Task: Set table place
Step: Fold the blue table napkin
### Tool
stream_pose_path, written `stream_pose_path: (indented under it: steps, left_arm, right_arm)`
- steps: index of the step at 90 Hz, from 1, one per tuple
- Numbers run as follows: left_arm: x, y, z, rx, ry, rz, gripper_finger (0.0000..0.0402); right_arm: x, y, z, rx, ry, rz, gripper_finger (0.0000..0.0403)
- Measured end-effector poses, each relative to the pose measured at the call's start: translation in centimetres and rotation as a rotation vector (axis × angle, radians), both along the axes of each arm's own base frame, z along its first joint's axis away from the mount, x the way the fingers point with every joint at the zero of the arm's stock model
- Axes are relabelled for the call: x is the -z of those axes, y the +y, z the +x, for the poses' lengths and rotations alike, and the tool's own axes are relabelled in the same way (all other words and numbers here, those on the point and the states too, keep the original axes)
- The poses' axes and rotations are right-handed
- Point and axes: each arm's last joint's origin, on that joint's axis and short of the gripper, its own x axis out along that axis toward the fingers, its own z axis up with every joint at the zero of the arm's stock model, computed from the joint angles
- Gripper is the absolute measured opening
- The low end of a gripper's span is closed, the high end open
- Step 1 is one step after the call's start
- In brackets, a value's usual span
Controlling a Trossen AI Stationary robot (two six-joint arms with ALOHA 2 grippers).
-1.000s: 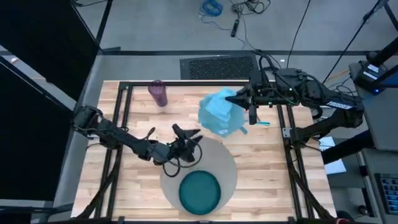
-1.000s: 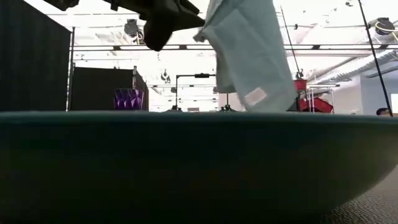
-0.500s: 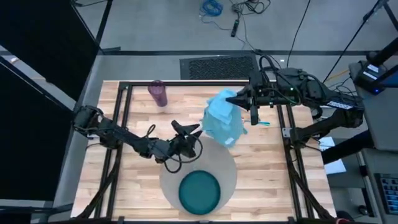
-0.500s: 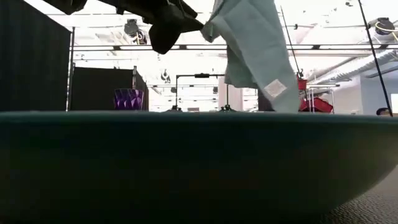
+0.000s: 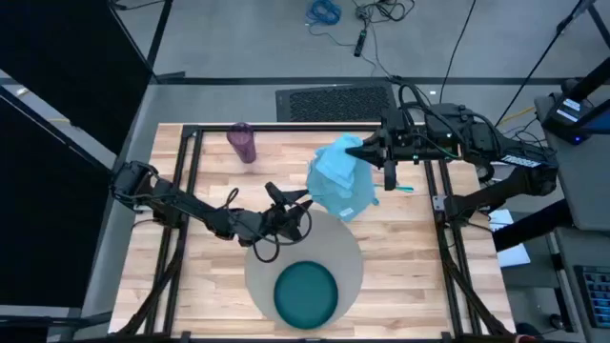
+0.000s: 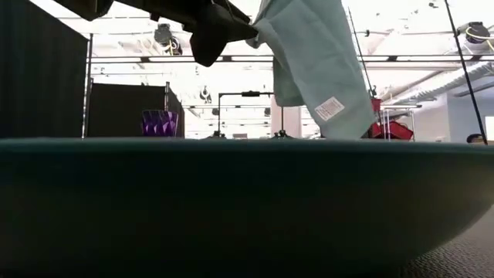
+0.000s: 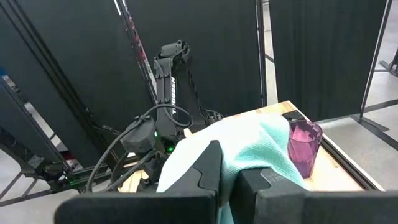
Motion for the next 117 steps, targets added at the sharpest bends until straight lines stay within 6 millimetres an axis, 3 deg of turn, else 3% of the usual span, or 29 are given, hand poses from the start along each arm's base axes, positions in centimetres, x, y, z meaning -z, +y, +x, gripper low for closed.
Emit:
stream_pose_path:
  steps: [40,59,117]
  left_arm:
    - [0.1,1.3,0.3,-0.042,0.006,0.002,0.0157]
    - [0.7,1.1,0.2,-0.035,0.081,0.022,0.0157]
    - [0.3,0.4,0.1,-0.012,0.011,-0.026,0.0157]
  right_arm:
    - [0.0,1.1,0.1,-0.045,-0.003,0.003,0.0000]
    - [0.0,1.2,0.1,-0.047,-0.001,0.003,0.0000]
    - [0.0,1.2,0.1,-0.047,0.003,0.001,0.0000]
